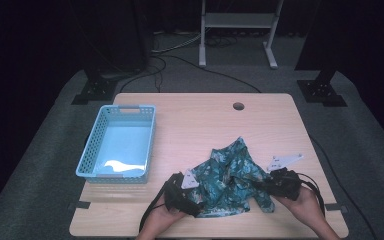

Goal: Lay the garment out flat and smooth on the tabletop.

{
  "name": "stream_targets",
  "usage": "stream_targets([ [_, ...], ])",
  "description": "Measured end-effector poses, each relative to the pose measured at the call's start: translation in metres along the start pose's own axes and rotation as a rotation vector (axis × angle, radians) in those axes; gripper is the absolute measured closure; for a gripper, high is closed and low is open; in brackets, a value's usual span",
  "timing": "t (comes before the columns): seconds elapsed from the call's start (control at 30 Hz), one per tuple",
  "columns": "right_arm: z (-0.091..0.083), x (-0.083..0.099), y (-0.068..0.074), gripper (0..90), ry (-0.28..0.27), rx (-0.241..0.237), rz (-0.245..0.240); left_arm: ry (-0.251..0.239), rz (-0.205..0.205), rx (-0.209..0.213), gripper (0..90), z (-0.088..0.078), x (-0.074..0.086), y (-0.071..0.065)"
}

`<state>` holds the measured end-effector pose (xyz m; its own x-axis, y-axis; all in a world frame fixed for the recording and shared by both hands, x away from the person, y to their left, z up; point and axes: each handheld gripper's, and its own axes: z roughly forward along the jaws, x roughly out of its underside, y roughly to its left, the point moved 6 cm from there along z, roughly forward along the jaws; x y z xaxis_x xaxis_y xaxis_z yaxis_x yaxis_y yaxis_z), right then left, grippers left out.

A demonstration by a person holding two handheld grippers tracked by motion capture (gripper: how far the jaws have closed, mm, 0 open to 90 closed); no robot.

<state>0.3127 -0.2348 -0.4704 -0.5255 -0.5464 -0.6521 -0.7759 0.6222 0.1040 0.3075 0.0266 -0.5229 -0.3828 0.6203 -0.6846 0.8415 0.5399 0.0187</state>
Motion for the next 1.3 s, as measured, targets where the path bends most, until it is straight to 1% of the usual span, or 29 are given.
stream_targets([
  [0.13,-0.008,0.01,-0.013,83.5,0.016,0.027,0.009,0.001,0.0,0.0,6.1,0.0,0.0,0.0],
  [0.23,-0.012,0.019,-0.02,82.9,0.033,0.038,0.013,0.001,0.001,0.002,6.1,0.0,0.0,0.0],
  [0.3,-0.014,0.026,-0.026,80.9,0.043,0.043,0.023,-0.001,0.001,0.001,6.1,0.0,0.0,0.0],
  [0.43,-0.015,0.043,-0.037,77.6,0.064,0.037,0.056,-0.002,-0.001,0.001,6.1,0.0,0.0,0.0],
  [0.5,-0.015,0.049,-0.04,76.1,0.065,0.03,0.074,-0.003,0.0,0.001,6.1,0.0,0.0,0.0],
  [0.6,-0.013,0.059,-0.043,73.0,0.061,0.014,0.092,-0.005,-0.001,0.001,6.1,0.0,0.0,0.0],
  [0.7,-0.013,0.066,-0.042,68.7,0.049,0.006,0.095,-0.004,0.001,0.001,6.1,0.0,0.0,0.0],
  [0.77,-0.014,0.067,-0.041,62.5,0.036,-0.008,0.099,0.0,0.001,0.003,6.1,0.0,0.0,0.0],
  [0.83,-0.016,0.067,-0.039,52.7,0.019,-0.034,0.106,0.0,-0.016,0.018,6.1,-0.001,-0.001,0.0],
  [0.87,-0.017,0.067,-0.037,48.0,0.008,-0.051,0.115,0.003,-0.018,0.022,6.1,-0.002,-0.001,0.0],
  [0.93,-0.021,0.065,-0.034,41.6,-0.001,-0.084,0.129,-0.008,-0.014,0.022,10.5,-0.004,-0.003,-0.001],
  [0.97,-0.022,0.063,-0.033,40.4,-0.007,-0.093,0.13,-0.014,-0.016,0.025,10.5,-0.006,-0.004,-0.001],
  [1.03,-0.025,0.06,-0.031,38.6,-0.018,-0.13,0.143,-0.035,-0.025,0.036,10.3,-0.009,-0.009,-0.002],
  [1.1,-0.026,0.055,-0.029,37.2,-0.026,-0.16,0.154,-0.049,-0.017,0.042,10.3,-0.014,-0.013,-0.003],
  [1.2,-0.03,0.047,-0.026,35.1,-0.051,-0.212,0.174,-0.077,-0.027,0.06,10.3,-0.02,-0.02,-0.005],
  [1.23,-0.031,0.045,-0.026,34.5,-0.051,-0.228,0.178,-0.084,-0.026,0.066,10.3,-0.021,-0.023,-0.006],
  [1.3,-0.031,0.04,-0.025,34.5,-0.046,-0.223,0.171,-0.097,-0.031,0.079,10.3,-0.022,-0.028,-0.007],
])
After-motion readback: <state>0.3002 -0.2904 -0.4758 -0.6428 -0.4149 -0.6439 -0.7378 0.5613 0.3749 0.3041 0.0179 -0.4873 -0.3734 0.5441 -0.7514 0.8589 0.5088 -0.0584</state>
